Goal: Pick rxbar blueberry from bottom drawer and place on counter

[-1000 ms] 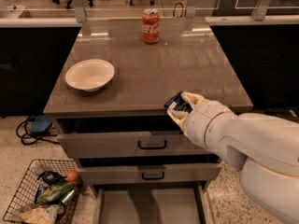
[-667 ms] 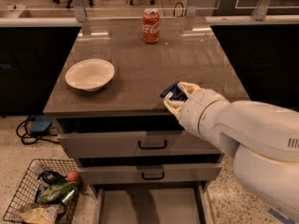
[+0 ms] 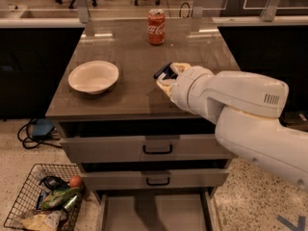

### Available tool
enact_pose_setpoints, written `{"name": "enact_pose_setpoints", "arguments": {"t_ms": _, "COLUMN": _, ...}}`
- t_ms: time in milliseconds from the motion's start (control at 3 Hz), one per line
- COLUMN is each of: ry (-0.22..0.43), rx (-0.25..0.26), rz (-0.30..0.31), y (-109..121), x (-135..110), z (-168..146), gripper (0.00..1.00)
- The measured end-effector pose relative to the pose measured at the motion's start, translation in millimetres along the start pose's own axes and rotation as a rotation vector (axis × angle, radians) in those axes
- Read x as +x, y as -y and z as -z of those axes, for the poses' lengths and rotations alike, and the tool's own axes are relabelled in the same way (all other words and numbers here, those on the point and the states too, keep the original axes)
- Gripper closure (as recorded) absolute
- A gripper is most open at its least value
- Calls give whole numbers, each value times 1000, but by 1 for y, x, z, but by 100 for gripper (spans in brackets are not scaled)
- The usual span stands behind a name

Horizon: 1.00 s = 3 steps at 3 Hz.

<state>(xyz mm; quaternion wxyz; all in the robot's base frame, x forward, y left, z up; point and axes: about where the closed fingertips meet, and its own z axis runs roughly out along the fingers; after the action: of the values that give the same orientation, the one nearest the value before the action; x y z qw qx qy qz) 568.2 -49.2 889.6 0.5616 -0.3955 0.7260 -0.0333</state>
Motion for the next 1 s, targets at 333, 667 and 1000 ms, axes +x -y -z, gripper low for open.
{"name": "enact_pose_setpoints", "arguments": {"t_ms": 333, "ry": -3, "rx": -4, "rz": -15, "y": 12, "x": -9, "z": -34, "gripper": 100}}
{"name": "enact_pose_setpoints", "arguments": {"t_ms": 667, "ry": -39, "rx": 15, "rz": -53, "y": 36, "x": -9, "z": -65, "gripper": 100}}
{"name": "enact_pose_setpoints", "arguments": {"t_ms": 1000, "ry": -88, "rx": 45, "rz": -74, "y": 66, "x": -7, "z": -85, "gripper": 100}}
